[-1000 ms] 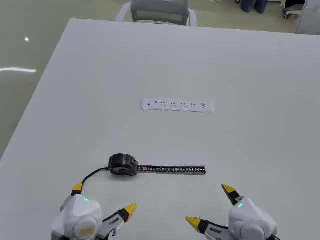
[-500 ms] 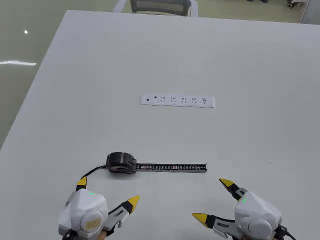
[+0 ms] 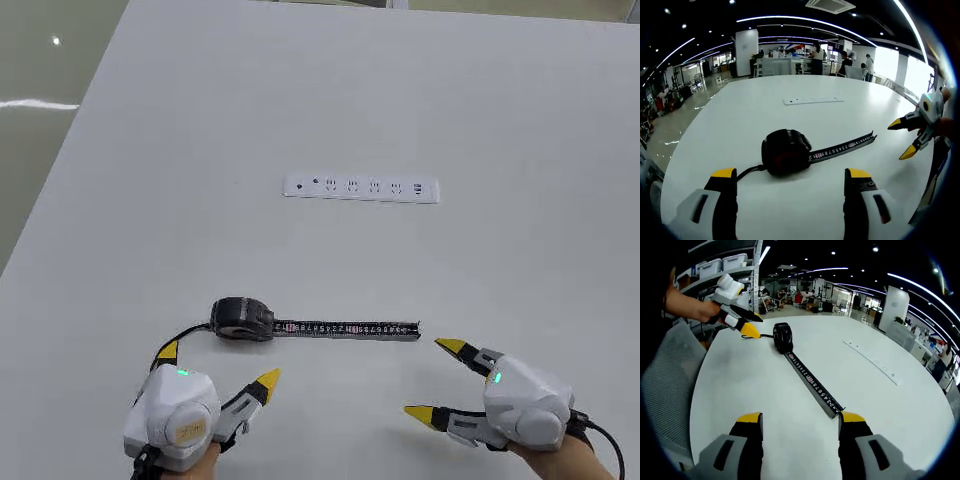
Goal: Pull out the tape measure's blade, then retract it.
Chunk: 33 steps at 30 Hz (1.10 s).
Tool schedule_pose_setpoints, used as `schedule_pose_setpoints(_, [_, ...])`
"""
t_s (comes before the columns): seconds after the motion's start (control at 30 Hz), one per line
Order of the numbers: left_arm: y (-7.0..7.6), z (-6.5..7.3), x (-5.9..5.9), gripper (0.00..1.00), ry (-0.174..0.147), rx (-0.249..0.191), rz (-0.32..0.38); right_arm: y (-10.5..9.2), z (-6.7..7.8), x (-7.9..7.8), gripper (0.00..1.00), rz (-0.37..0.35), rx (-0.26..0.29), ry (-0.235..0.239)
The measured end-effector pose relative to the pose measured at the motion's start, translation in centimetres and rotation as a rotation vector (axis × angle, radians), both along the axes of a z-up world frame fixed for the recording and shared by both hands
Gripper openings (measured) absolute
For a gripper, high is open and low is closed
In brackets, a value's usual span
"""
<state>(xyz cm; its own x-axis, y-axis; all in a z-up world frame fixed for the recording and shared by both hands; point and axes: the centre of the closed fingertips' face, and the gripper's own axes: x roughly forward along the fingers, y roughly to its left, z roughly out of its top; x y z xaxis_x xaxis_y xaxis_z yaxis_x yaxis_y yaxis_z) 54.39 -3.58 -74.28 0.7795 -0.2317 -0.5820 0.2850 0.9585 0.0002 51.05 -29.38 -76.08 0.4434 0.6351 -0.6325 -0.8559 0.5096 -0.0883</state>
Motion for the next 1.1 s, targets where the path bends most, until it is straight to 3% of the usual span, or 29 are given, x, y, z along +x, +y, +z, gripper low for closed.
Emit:
schedule_pose_setpoints(0.43, [-0.5, -0.5, 1.9, 0.83, -0.014, -0.011, 0.069, -0.9, -1.1, 2.7, 0.48, 0.140, 0.006, 0.000])
schedule_pose_setpoints(1.1, [-1.4, -1.2, 3.9, 0.80, -0.036, -0.024, 0.161, -1.7, -3.1, 6.2, 0.32, 0.266, -0.008, 0.033])
